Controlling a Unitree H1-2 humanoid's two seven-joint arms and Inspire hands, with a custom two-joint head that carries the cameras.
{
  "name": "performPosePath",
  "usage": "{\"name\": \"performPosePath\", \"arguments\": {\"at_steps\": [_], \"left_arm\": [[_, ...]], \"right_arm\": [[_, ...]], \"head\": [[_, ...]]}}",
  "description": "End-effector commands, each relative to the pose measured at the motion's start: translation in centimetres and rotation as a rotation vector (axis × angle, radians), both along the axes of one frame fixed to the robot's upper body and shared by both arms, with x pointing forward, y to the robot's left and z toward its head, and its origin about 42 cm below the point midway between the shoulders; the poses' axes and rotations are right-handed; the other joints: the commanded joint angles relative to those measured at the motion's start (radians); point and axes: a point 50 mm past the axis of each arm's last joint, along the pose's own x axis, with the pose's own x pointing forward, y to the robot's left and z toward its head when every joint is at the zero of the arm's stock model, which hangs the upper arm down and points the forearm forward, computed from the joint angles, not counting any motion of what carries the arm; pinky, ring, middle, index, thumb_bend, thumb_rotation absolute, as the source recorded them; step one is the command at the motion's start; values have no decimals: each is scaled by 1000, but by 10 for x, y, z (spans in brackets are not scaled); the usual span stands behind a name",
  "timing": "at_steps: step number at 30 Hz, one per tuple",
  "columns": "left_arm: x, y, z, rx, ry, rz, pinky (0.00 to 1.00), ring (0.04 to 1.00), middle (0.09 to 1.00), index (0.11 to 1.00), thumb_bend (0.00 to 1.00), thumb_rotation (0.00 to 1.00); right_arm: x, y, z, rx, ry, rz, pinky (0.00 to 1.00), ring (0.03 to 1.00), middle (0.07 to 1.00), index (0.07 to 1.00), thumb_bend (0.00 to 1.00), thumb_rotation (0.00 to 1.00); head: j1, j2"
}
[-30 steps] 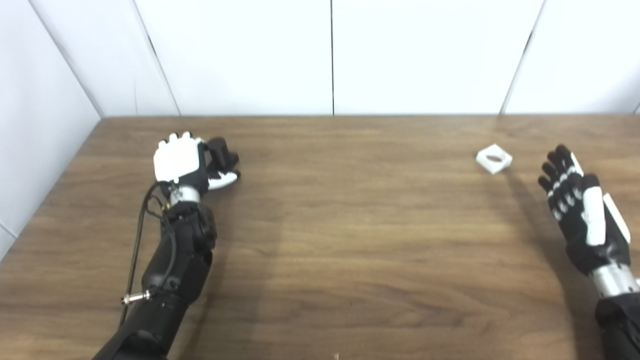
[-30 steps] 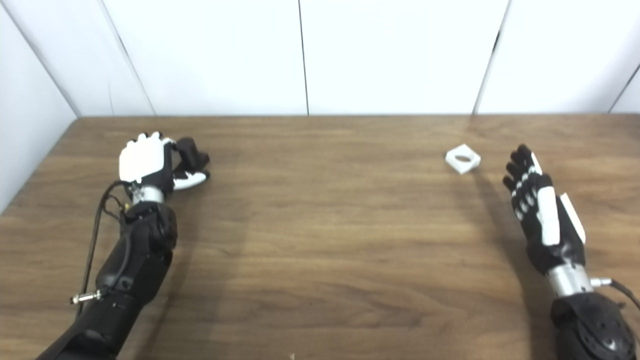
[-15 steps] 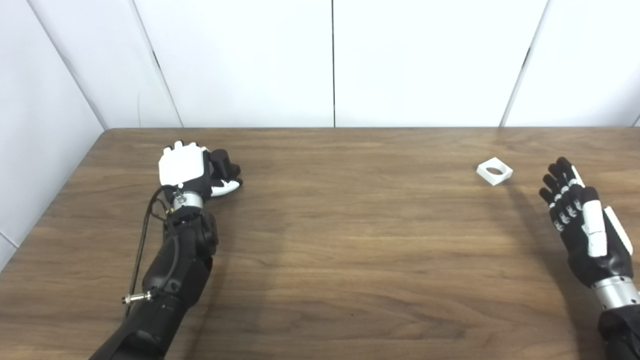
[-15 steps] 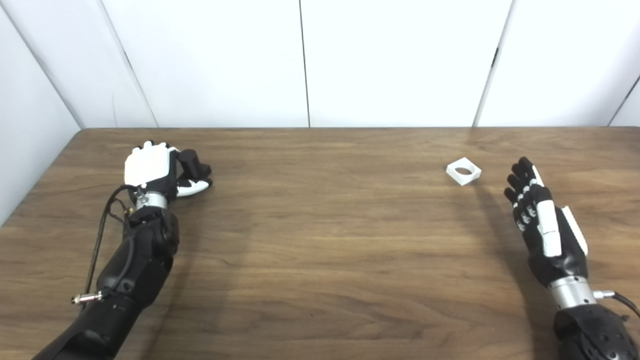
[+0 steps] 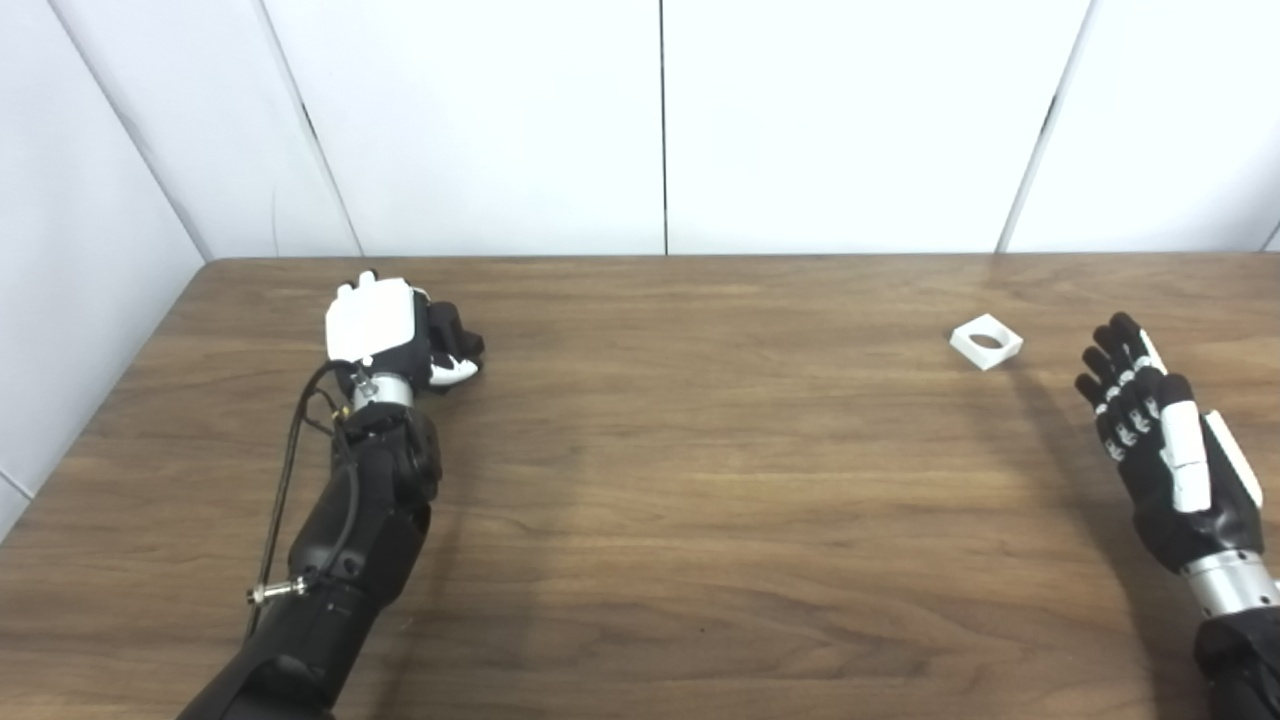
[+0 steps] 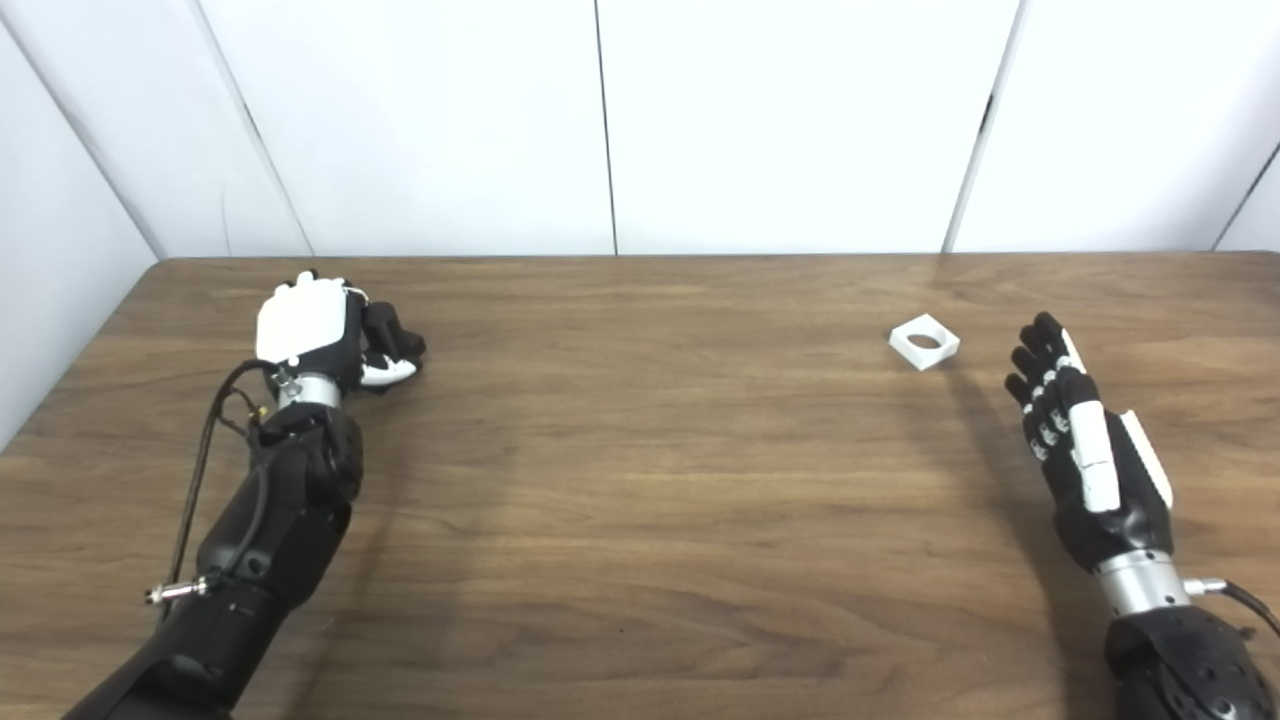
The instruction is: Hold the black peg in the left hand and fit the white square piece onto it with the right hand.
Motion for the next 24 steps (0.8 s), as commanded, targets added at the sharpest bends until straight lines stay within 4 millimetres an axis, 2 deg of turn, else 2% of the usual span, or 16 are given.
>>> {"name": "performPosePath", "arguments": {"at_steps": [1, 13, 24], "left_arm": [[4, 14, 12, 42, -3, 22, 1000, 1000, 888, 533, 728, 253], [3, 10, 13, 31, -10, 17, 1000, 1000, 873, 540, 718, 209], [0, 6, 13, -13, 7, 20, 1000, 1000, 879, 555, 732, 222]], "right_arm": [[-49, 10, -81, 88, 247, -39, 1000, 1000, 1000, 1000, 636, 954], [-42, 7, -76, 80, 235, -31, 1000, 1000, 1000, 1000, 626, 969], [-40, 3, -76, 83, 230, -22, 1000, 1000, 1000, 1000, 618, 983]], "head": [[1, 0], [2, -2], [5, -1]]}}
